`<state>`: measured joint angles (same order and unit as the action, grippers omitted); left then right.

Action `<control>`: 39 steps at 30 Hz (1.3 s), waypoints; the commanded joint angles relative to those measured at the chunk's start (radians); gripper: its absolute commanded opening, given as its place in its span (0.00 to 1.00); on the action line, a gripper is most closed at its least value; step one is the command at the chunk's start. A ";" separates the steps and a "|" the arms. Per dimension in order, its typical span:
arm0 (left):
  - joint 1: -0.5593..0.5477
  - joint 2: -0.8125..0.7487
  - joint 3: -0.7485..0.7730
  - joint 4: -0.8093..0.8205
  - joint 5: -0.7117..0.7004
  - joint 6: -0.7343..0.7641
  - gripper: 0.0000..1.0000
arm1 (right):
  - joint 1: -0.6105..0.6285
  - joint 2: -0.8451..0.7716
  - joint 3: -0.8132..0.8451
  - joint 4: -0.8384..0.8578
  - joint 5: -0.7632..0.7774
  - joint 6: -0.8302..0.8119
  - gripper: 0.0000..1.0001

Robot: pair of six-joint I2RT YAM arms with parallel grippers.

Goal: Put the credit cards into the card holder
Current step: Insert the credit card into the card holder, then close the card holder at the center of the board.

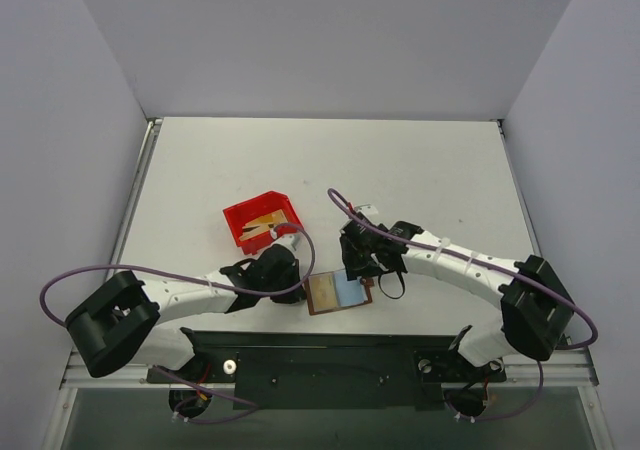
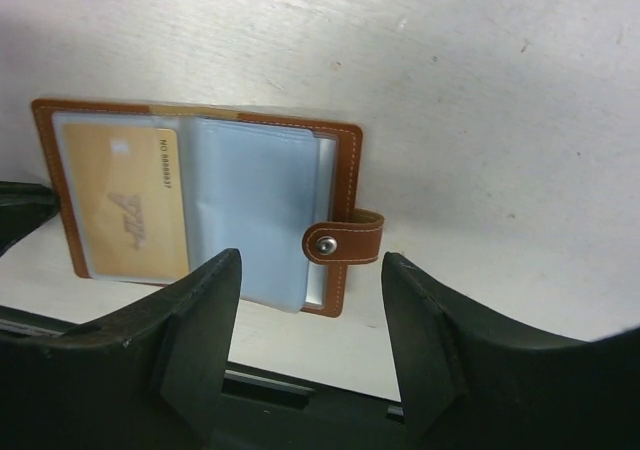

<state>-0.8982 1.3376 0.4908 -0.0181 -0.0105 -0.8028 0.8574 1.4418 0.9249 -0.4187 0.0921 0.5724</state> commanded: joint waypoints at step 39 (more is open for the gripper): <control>-0.005 0.021 0.017 -0.029 -0.026 0.024 0.00 | 0.003 0.124 0.028 -0.153 0.175 0.026 0.10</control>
<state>-0.8982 1.3521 0.5030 -0.0177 -0.0105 -0.7998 0.8574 1.5906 0.9257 -0.4896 0.2066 0.5980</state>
